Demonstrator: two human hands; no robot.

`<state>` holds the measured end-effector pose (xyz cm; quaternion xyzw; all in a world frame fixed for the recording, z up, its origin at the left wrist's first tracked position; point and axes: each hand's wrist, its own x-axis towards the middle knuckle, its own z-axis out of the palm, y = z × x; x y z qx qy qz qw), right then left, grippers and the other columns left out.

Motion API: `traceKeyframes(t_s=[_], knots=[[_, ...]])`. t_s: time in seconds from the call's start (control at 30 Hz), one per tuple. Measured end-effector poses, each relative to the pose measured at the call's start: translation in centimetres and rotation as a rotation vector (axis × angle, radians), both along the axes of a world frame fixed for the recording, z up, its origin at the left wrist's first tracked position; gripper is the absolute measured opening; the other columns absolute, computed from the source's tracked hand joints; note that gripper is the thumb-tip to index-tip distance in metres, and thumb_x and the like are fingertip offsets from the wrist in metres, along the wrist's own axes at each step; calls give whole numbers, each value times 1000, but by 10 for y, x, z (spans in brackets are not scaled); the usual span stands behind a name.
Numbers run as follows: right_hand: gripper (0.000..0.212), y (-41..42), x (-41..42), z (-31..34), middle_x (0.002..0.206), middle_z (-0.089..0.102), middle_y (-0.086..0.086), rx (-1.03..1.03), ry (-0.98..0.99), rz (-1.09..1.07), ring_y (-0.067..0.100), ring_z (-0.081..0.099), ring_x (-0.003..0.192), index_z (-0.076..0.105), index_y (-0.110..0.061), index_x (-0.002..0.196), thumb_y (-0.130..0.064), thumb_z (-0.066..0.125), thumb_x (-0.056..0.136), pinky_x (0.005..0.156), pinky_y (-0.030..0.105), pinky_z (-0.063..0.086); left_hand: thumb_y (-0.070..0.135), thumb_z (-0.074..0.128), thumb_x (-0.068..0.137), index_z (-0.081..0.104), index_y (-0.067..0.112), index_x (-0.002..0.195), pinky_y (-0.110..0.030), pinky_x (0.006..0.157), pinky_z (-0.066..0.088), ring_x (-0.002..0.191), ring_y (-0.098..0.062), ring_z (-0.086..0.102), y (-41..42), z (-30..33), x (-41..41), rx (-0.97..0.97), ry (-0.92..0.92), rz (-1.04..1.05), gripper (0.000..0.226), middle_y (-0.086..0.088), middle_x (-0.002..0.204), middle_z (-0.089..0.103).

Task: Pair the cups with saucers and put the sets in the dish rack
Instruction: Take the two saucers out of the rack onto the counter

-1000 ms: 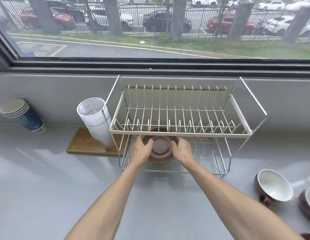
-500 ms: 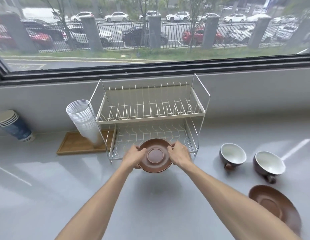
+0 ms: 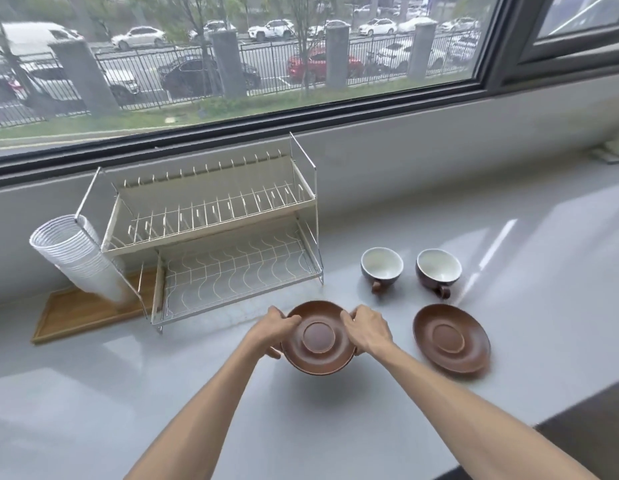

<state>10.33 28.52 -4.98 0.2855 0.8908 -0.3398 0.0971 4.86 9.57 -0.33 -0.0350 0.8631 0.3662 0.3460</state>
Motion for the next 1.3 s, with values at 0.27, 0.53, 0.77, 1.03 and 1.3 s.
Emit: traceKeyframes(t_s=[0.27, 0.53, 0.77, 1.03, 1.3], knots=[[46, 46, 44, -16, 96, 76, 16, -27, -38, -112, 36, 73, 89, 69, -14, 96, -49, 40, 92, 89, 37, 55, 41, 51, 87, 45, 8, 119, -34, 72, 56, 85, -25, 68, 51, -25, 25, -19, -57, -105, 47, -16, 111, 71], [47, 68, 62, -30, 104, 73, 11, -98, -19, -186, 38, 71, 89, 67, -20, 104, -55, 40, 88, 85, 44, 58, 52, 52, 70, 34, 24, 137, -39, 89, 57, 104, -30, 68, 75, -40, 40, 45, -56, 7, 74, -12, 111, 70], [48, 81, 64, -36, 102, 74, 11, -133, -35, -208, 34, 70, 94, 66, -16, 110, -52, 42, 90, 88, 39, 55, 55, 53, 68, 33, 26, 139, -41, 93, 53, 105, -31, 67, 89, -39, 43, 66, -61, -8, 80, -10, 110, 70], [47, 83, 56, -36, 104, 74, 11, -158, -26, -206, 35, 71, 91, 67, -14, 112, -49, 44, 92, 88, 39, 55, 51, 54, 70, 37, 26, 139, -39, 91, 51, 102, -26, 64, 96, -38, 37, 74, -64, 4, 76, -8, 115, 66], [45, 84, 51, -35, 109, 73, 14, -116, -39, -182, 34, 65, 108, 65, -11, 116, -45, 45, 96, 90, 37, 50, 52, 52, 68, 41, 26, 137, -36, 87, 48, 108, -27, 59, 101, -37, 28, 33, -32, -34, 74, -8, 119, 64]])
